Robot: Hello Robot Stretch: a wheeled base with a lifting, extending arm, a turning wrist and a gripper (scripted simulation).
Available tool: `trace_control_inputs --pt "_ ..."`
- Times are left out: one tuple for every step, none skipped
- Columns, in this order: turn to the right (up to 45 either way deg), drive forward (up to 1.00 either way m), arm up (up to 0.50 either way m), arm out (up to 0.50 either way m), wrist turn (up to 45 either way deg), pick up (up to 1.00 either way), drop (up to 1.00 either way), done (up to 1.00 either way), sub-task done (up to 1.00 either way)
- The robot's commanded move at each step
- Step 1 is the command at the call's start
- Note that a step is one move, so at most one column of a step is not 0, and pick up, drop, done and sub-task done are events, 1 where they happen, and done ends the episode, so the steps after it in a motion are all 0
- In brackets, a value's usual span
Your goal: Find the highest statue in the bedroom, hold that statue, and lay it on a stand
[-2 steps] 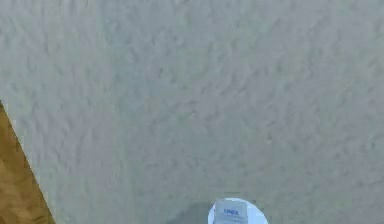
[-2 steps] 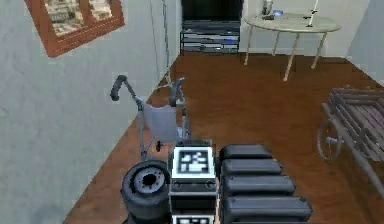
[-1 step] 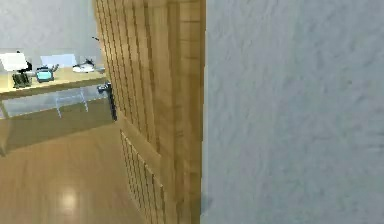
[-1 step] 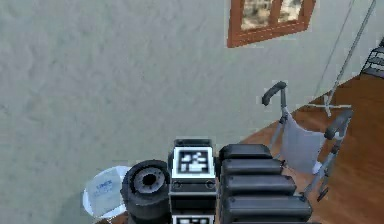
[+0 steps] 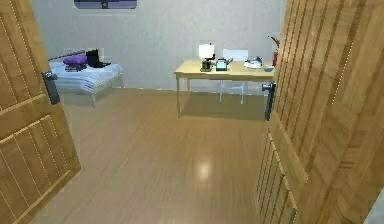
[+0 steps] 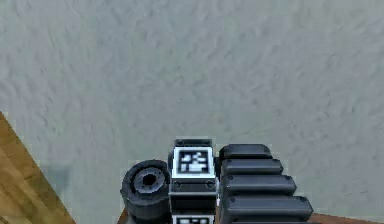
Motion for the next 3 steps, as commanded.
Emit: trace_control_inputs --pt "-9.0 0.00 0.00 0.00 0.0 0.00 0.00 0.00 0.00" --pt "45.0 0.00 0.00 0.00 0.0 0.00 0.00 0.00 0.00" --pt "45.0 0.00 0.00 0.00 0.0 0.00 0.00 0.00 0.00"
